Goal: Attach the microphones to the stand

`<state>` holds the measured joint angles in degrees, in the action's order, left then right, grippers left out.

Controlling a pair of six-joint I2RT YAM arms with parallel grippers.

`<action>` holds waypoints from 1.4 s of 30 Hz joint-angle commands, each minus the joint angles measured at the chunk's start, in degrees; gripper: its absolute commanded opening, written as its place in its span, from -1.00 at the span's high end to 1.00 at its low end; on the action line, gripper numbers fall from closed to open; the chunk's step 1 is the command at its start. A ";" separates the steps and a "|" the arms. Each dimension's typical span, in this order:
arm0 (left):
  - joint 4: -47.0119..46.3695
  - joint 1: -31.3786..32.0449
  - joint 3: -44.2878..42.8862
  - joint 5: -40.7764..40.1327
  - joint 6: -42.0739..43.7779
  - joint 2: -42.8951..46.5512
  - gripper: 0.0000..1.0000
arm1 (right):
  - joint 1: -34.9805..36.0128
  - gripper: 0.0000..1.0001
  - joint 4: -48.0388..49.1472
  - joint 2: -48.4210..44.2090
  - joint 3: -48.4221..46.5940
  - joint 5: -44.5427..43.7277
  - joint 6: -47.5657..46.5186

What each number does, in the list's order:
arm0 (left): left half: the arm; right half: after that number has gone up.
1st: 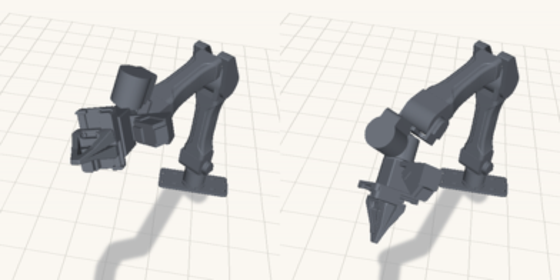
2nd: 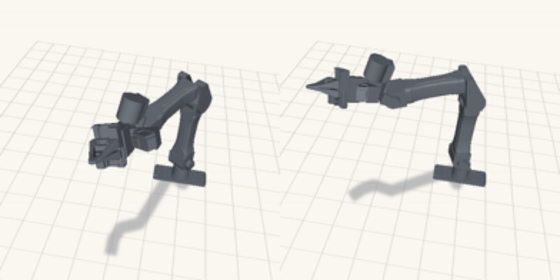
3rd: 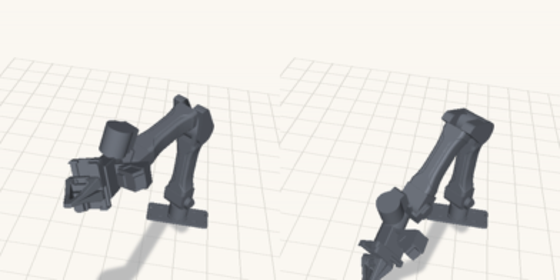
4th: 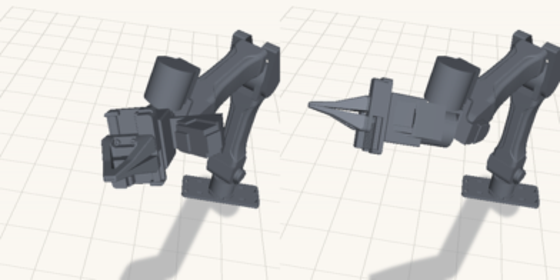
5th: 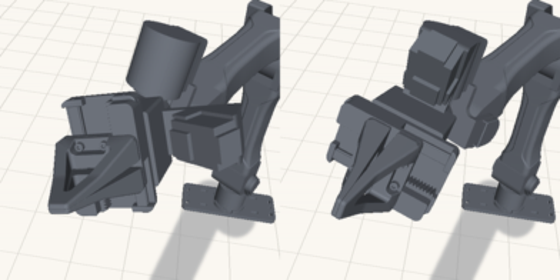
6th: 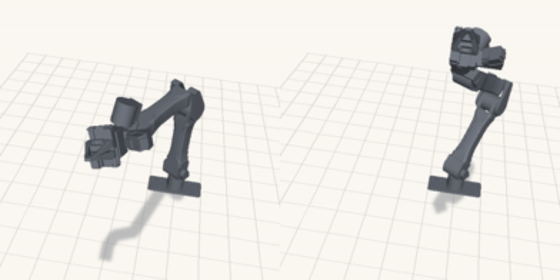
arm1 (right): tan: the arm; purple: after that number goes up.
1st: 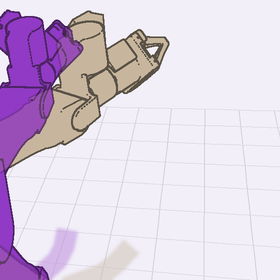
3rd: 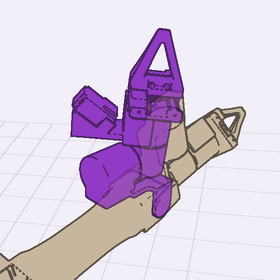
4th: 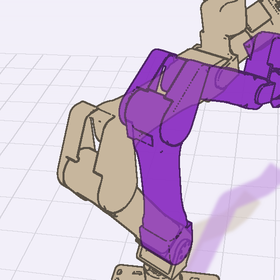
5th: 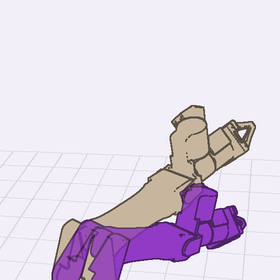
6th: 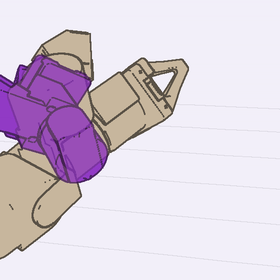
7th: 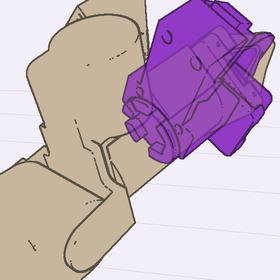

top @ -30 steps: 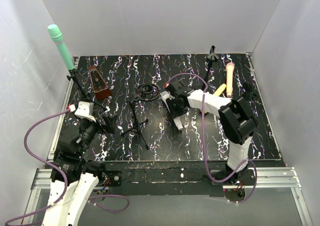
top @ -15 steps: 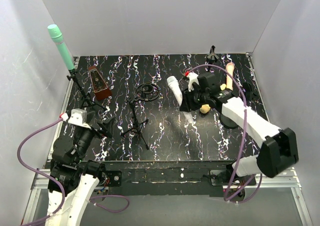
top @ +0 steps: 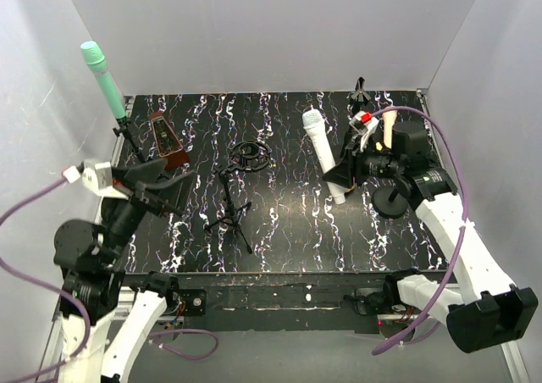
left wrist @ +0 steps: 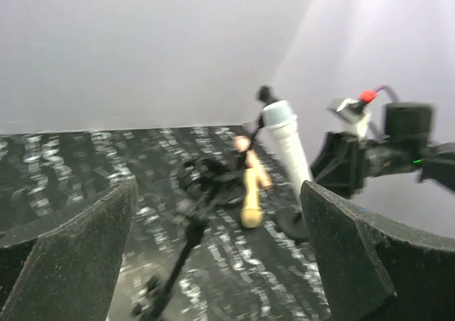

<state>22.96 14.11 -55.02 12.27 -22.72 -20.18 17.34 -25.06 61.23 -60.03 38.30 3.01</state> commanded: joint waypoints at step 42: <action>-33.59 47.50 -24.43 -6.47 2.95 -65.33 -0.71 | -27.80 0.97 12.49 -11.22 10.20 46.42 -1.42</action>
<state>-4.54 60.62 -78.81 8.97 -20.78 -84.62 -10.13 -15.33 50.96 -49.95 80.42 1.37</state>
